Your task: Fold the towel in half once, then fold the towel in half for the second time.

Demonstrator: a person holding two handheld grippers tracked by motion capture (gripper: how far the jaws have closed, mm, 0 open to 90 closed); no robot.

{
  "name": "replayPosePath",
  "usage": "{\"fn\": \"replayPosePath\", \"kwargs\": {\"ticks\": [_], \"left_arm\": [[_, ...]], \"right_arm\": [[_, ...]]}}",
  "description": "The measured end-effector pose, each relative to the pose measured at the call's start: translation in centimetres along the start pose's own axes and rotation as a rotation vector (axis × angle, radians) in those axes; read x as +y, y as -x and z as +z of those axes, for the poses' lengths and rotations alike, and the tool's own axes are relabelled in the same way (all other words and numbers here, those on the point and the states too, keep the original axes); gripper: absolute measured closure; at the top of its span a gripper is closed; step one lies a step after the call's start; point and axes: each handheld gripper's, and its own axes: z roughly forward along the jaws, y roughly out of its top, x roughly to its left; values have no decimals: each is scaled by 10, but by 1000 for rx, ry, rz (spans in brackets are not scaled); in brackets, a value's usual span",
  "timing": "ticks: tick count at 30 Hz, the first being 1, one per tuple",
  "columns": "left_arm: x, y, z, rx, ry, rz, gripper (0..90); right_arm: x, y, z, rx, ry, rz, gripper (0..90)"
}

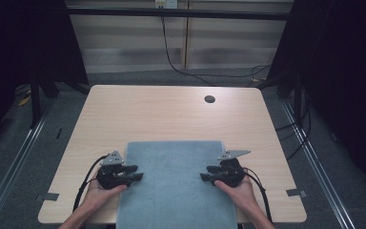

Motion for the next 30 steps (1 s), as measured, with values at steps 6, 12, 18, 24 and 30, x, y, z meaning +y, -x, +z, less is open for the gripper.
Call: {"fn": "replayPosePath", "kwargs": {"ticks": [6,12,18,24,30], "left_arm": [[-8,14,-6,-19,-11,28,548],[-13,22,-10,-39,-17,30,531],[-13,18,-11,-62,-15,35,539],[-12,15,-10,-68,-8,28,543],[-11,16,-9,-64,-16,28,536]], "right_arm": [[-16,-15,-9,-11,14,-51,535],[-21,-25,-16,-4,-18,-48,534],[-14,-25,-18,19,-26,-54,487],[11,7,-27,-53,64,-15,492],[31,48,-29,-131,54,-5,488]]}}
